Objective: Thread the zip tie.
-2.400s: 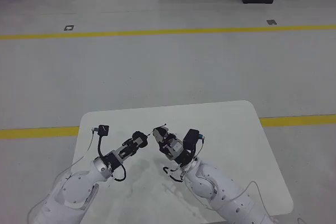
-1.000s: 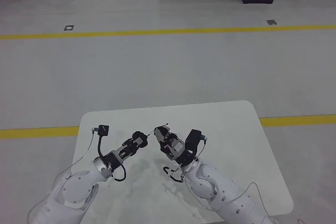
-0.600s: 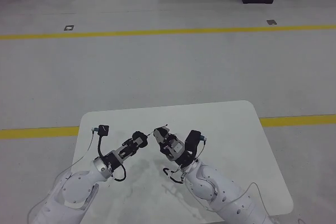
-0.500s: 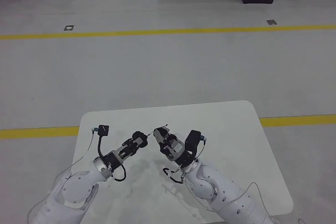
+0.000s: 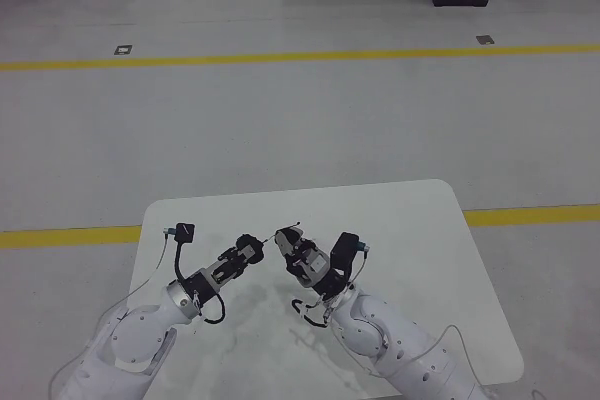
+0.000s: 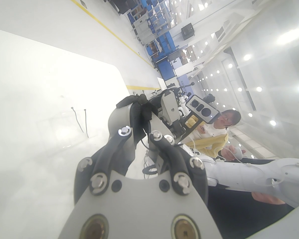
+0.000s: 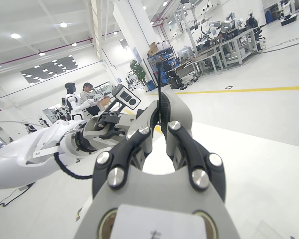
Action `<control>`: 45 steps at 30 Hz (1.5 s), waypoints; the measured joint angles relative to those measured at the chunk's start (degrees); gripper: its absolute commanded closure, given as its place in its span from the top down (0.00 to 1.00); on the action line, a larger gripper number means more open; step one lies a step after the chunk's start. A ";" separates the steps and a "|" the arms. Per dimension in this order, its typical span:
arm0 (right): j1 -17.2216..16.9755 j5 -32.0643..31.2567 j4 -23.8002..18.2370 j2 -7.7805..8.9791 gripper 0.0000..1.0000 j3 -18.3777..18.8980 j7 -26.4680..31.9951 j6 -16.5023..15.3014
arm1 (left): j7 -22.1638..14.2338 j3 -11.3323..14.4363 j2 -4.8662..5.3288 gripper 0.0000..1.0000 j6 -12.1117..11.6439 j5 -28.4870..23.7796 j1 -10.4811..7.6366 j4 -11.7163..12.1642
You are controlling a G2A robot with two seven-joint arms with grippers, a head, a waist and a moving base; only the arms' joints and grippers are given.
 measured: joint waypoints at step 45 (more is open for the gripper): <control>1.32 0.85 1.14 -0.01 0.00 -1.23 -0.41 0.00 | 0.00 0.00 0.00 0.00 0.00 0.00 0.00 0.00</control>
